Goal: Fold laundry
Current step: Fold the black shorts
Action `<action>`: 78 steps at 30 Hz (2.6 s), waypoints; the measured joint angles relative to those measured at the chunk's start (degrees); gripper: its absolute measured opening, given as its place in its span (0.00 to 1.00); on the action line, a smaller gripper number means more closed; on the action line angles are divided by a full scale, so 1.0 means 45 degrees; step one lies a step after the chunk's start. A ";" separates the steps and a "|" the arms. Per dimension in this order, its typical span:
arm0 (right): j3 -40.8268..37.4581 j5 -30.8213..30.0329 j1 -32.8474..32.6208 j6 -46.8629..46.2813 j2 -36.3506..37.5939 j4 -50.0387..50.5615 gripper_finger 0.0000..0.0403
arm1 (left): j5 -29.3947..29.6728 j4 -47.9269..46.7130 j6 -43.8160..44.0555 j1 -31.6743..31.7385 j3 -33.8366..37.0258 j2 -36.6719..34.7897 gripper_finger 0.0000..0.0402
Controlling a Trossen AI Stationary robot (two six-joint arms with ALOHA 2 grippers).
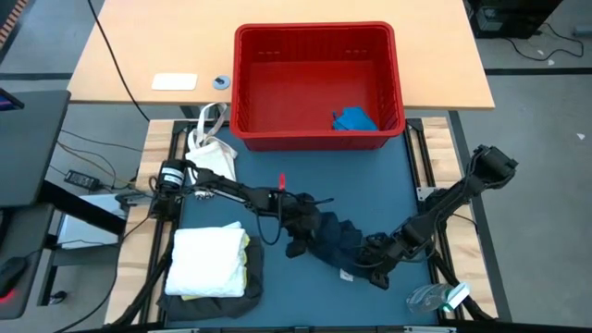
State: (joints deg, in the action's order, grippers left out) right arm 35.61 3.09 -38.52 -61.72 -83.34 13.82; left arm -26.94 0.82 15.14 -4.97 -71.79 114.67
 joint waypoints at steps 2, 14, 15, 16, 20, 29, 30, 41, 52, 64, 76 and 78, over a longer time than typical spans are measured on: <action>0.0003 0.0386 0.0004 -0.0144 0.0026 -0.0006 0.26 | 0.0002 -0.0413 -0.0301 0.0070 0.0003 -0.0215 0.02; 0.4744 -0.3198 0.0080 0.3562 0.1423 0.8776 0.02 | 0.1615 -0.2514 -0.5788 0.0539 -0.0564 -0.3258 0.02; 0.5388 -0.3865 0.0092 0.4410 0.1425 0.9626 0.02 | 0.1978 -0.2648 -0.6414 0.0577 -0.0667 -0.3608 0.03; 0.6040 -0.4453 0.0092 0.5367 0.1411 1.0252 0.02 | 0.2213 -0.2829 -0.7067 0.0590 -0.0767 -0.3838 0.03; 0.8126 -0.5936 0.0294 1.0115 0.1430 1.0921 0.02 | 0.2980 -0.3004 -0.9203 0.0660 -0.1400 -0.4741 0.03; 1.1221 -0.7824 0.1552 1.5699 0.1243 1.0435 0.02 | 0.3202 -0.2979 -1.0638 0.0641 -0.3118 -0.4822 0.03; 1.1370 -0.7816 0.1663 1.6110 0.1250 1.0128 0.02 | 0.3221 -0.2966 -1.0619 0.0641 -0.3232 -0.4804 0.03; 1.1639 -0.5655 0.2894 1.8214 0.1250 0.8000 0.03 | 0.3283 -0.2094 -1.0289 0.0199 -0.3381 -0.4736 0.04; 1.1631 -0.3741 0.4466 1.4803 0.1258 0.7993 0.28 | 0.3458 -0.1433 -0.9927 -0.0068 -0.3376 -0.4658 0.04; 1.1615 -0.3617 0.4874 1.3782 0.1260 0.7315 0.56 | 0.2752 -0.1414 -0.9492 -0.0075 -0.3376 -0.4639 0.04; 1.1610 -0.3218 0.4906 1.5184 0.1255 0.6363 0.60 | 0.2044 -0.0985 -0.9040 -0.0073 -0.3376 -0.4648 0.04; 1.1610 -0.3060 0.4921 1.5138 0.1255 0.6305 0.60 | 0.2036 -0.0972 -0.9032 -0.0073 -0.3376 -0.4644 0.04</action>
State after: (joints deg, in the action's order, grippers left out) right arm 87.85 -10.68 -16.38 6.40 -77.69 42.20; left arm -17.78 -3.55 -25.50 -5.30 -86.98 93.78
